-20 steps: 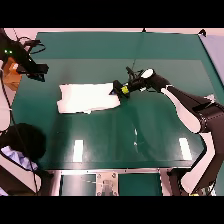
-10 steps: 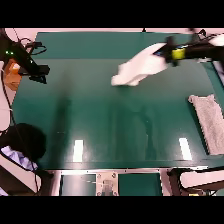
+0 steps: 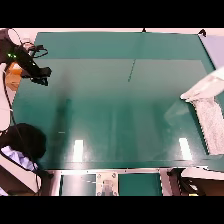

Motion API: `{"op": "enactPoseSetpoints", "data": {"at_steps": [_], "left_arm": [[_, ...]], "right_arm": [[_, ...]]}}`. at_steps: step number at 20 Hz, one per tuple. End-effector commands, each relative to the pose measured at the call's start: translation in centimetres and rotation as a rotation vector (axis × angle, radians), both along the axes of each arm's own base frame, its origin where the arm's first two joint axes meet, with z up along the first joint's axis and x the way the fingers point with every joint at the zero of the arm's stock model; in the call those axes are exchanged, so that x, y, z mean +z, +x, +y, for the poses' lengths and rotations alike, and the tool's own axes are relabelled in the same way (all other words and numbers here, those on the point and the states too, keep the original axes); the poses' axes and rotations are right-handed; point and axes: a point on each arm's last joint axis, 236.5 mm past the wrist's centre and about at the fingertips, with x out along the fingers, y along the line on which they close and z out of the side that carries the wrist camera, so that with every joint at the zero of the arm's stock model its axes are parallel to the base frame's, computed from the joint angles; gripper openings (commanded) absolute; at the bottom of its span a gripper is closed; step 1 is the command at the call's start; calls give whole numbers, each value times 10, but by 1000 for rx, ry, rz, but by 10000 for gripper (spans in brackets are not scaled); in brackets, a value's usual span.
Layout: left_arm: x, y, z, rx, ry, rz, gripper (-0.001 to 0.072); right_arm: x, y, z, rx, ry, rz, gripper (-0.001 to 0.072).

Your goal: Fold the shirts.

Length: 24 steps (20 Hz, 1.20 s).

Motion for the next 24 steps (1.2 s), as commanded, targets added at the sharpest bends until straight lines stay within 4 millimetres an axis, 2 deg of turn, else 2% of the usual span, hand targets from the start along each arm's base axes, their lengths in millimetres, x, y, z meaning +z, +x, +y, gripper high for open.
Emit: {"op": "enactPoseSetpoints", "data": {"at_steps": [1,3,6,8,13,17,18,19,20,21,23,24], "left_arm": [[0,1,0,6,0,-5,24],[0,1,0,10,-1,-5,24],[0,0,-1,11,-5,1,24],[0,0,-4,9,-16,3,24],[3,0,-17,0,-71,-2,24],[4,0,-22,-7,-96,-3,24],[4,-1,-23,-8,-101,2,24],[5,-1,-24,-9,-105,2,24],[5,-1,-24,-9,-105,2,24],[5,-1,-24,-9,-105,1,24],[5,0,-24,-9,-105,-1,24],[5,1,-24,-8,-104,-7,24]], "right_arm": [[-7,-56,-62,-127,-24,39,19],[-9,-70,-71,-141,-23,49,19],[-18,-83,-66,-108,-24,102,19],[-30,-101,-63,-125,-12,202,19],[-59,-170,-64,-318,43,536,19],[-108,-240,-52,-380,111,873,21],[-122,-253,-47,-377,130,939,77],[-139,-266,-38,-365,162,1002,264],[-154,-276,-28,-348,197,1055,419],[-168,-287,-17,-332,233,1112,487],[-185,-297,-3,-327,292,1175,498],[-187,-296,-2,-344,308,1179,496]]}}
